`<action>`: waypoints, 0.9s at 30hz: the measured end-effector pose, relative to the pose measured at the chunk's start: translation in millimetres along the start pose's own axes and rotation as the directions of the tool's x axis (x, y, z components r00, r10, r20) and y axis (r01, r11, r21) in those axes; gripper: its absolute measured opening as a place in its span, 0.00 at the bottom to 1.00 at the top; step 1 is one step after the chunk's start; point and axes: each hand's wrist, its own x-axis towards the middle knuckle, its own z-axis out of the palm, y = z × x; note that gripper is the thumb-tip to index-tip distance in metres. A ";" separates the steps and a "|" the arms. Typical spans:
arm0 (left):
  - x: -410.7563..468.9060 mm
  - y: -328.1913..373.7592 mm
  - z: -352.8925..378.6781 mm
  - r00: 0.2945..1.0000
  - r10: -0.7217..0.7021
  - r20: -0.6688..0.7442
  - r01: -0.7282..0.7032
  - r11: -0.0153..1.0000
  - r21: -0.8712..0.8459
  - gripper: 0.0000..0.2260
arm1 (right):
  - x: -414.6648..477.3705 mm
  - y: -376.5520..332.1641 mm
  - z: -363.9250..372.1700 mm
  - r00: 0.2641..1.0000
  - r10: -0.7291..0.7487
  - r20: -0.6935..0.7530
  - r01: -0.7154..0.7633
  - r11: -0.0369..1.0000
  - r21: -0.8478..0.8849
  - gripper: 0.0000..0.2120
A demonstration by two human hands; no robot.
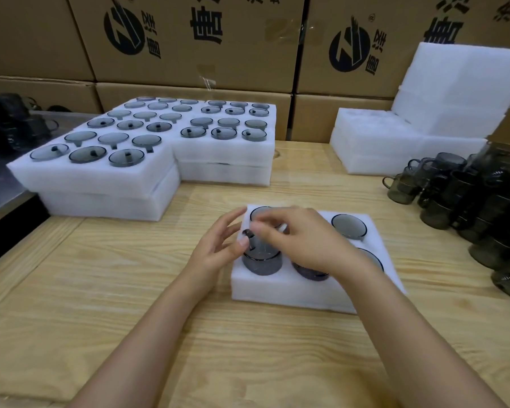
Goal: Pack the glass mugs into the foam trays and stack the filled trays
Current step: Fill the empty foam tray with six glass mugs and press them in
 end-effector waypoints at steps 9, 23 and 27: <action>4.2 4.0 4.9 0.989 -0.145 0.040 0.146 0.989 -0.035 0.25 | 6.9 17.7 28.9 0.984 0.167 -0.069 -0.178 0.836 -0.519 0.26; -2.3 11.0 22.0 0.991 -0.124 0.044 0.125 0.992 -0.024 0.22 | 15.2 19.2 31.7 0.975 0.221 -0.034 -0.203 0.810 -0.551 0.27; -4.8 15.7 25.5 0.993 -0.115 0.032 0.116 0.993 -0.007 0.23 | 13.9 17.8 33.0 0.977 0.210 -0.038 -0.193 0.798 -0.570 0.30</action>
